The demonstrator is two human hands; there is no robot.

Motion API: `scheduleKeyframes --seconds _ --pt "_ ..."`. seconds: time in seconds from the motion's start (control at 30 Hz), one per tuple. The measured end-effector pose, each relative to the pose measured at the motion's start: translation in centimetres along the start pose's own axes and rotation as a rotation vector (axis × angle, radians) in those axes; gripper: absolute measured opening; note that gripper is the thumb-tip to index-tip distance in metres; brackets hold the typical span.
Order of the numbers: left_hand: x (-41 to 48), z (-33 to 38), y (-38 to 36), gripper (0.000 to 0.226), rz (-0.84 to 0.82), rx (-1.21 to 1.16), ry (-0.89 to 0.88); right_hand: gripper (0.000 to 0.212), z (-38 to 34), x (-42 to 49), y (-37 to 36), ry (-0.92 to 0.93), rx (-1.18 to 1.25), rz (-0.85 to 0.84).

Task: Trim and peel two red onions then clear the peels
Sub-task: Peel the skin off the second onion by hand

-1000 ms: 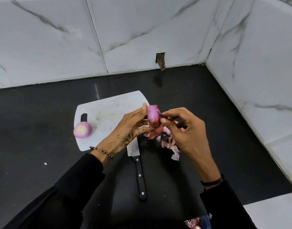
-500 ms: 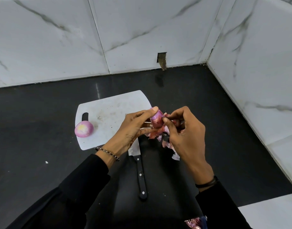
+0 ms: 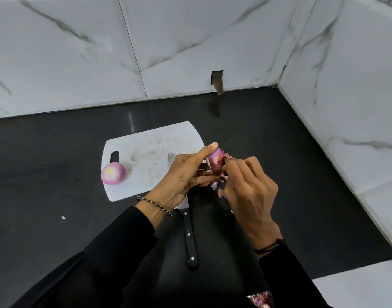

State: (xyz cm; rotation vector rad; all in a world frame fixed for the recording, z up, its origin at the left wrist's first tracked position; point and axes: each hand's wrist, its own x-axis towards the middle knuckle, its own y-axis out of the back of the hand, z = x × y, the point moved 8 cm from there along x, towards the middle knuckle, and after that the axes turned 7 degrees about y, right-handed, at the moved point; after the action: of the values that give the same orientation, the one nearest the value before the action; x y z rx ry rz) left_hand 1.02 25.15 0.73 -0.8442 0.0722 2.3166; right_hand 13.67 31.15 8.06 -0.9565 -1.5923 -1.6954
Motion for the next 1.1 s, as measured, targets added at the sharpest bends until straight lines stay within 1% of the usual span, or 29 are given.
scheduleKeyframes --seconds 0.03,0.07,0.1,0.13,0.17,0.2,0.23,0.27,0.3,0.33,0.43,0.5,0.6,0.7,0.77,0.93,1.0,1.1 --pt "0.0 -0.1 -0.1 0.049 0.006 -0.007 0.005 0.011 0.0 -0.1 -0.1 0.019 0.021 0.001" --pt "0.0 -0.1 -0.1 0.048 0.009 -0.017 0.011 0.006 0.1 -0.1 0.0 0.028 0.047 0.009" --pt "0.0 -0.2 -0.1 0.047 0.005 -0.035 0.022 0.005 0.3 -0.1 0.0 0.010 0.076 0.015" --pt "0.0 -0.3 0.0 0.046 -0.003 -0.054 0.035 0.010 0.9 -0.2 -0.1 -0.042 0.113 0.014" --pt "0.0 -0.4 0.0 0.046 -0.016 -0.068 0.046 0.011 1.8 -0.3 -0.5 -0.135 0.184 -0.008" --pt "-0.1 -0.4 0.0 0.045 -0.028 -0.071 0.049 0.007 2.7 -0.4 -1.0 -0.257 0.277 -0.038" --pt "-0.2 -0.3 0.0 0.043 -0.036 -0.067 0.047 0.008 3.6 -0.7 -1.5 -0.390 0.386 -0.070" --pt "-0.2 -0.1 0.0 0.041 -0.040 -0.056 0.038 0.013 4.3 -1.0 -2.1 -0.512 0.488 -0.099" --pt "-0.3 0.1 0.1 0.039 -0.040 -0.042 0.029 0.018 4.9 -1.2 -2.5 -0.587 0.550 -0.122" --pt "-0.4 0.3 0.1 0.038 -0.039 -0.027 0.018 0.022 5.1 -1.1 -2.7 -0.598 0.574 -0.148" --pt "-0.6 0.7 0.2 0.038 -0.027 0.006 -0.009 0.041 4.7 -0.7 -3.6 -0.501 0.608 -0.287" --pt "-0.6 0.9 0.2 0.040 -0.009 0.033 -0.022 0.048 4.6 -0.9 -4.1 -0.451 0.596 -0.342" --pt "-0.6 0.9 0.3 0.041 0.011 0.024 -0.028 0.041 4.5 -0.8 -3.7 -0.444 0.596 -0.278" --pt "-0.7 0.8 0.4 0.041 0.016 0.009 -0.024 0.031 4.2 -0.8 -3.2 -0.496 0.661 -0.193" --pt "-0.8 0.8 0.3 0.040 0.012 -0.001 -0.026 0.026 4.4 -1.1 -3.2 -0.567 0.709 -0.160" --pt "-1.0 1.1 0.3 0.040 -0.032 -0.055 -0.023 0.030 5.4 -2.0 -3.1 -0.795 0.753 -0.130" --pt "-1.0 1.1 0.3 0.041 -0.035 -0.058 -0.020 0.024 5.5 -2.2 -3.0 -0.813 0.758 -0.120" --pt "-0.9 0.9 0.2 0.044 -0.038 -0.054 -0.015 0.016 5.4 -2.0 -3.1 -0.771 0.774 -0.151"
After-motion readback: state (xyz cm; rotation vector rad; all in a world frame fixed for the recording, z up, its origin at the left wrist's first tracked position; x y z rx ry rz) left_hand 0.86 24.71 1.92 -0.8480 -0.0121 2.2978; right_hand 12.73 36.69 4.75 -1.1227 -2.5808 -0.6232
